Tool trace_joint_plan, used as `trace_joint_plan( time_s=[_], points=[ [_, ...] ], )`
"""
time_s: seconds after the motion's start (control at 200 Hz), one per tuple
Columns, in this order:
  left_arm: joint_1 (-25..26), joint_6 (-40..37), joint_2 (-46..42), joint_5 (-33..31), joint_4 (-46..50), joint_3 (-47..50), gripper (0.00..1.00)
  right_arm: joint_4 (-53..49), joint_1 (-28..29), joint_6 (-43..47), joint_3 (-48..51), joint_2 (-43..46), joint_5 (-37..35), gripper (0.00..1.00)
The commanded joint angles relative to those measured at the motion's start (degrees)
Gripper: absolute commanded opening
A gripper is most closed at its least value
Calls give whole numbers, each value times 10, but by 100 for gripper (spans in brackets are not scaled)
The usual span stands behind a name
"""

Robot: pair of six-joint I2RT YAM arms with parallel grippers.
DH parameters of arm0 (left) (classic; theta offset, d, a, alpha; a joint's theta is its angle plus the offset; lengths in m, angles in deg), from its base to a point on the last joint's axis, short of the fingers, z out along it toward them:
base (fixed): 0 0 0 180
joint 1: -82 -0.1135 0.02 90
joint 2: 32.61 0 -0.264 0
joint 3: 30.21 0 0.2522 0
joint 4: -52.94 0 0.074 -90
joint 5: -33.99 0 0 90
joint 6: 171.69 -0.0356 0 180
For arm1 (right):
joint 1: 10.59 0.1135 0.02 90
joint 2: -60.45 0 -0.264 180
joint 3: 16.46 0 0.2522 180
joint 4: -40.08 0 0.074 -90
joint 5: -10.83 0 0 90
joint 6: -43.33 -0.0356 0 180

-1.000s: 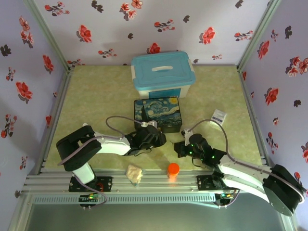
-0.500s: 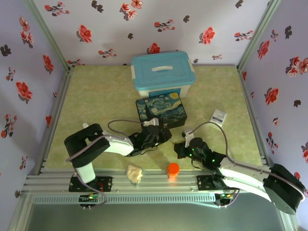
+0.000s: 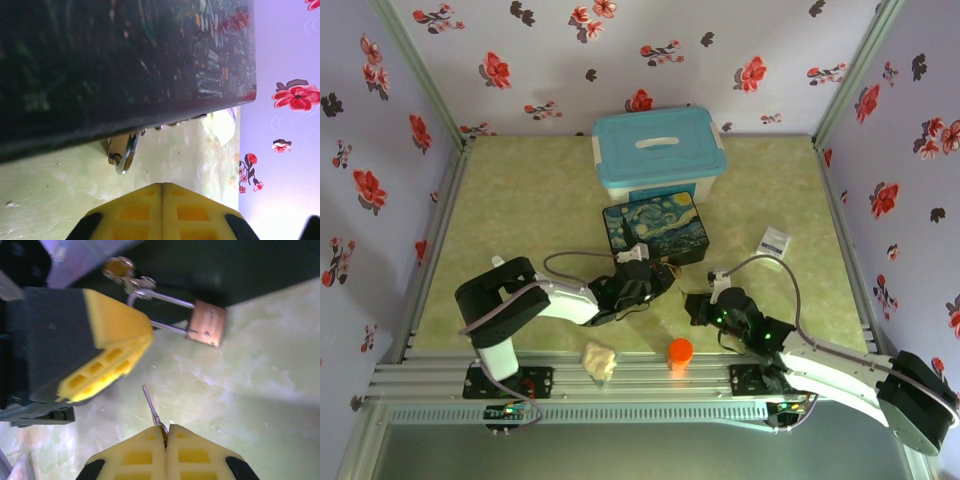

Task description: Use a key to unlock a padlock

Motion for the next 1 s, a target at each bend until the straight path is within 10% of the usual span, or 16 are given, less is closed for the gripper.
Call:
trace_joint_plan(
  time_s=[0.0, 0.43, 0.995],
  points=[
    [6, -3, 26, -24, -4, -14, 0, -73, -18, -60, -23, -5, -10, 0],
    [61, -67, 19, -159, 173, -57, 43, -136, -33, -1, -47, 22, -49, 0],
    [56, -70, 152, -248, 159, -131, 43, -178, -36, -23, -28, 121, -91, 0]
  ],
)
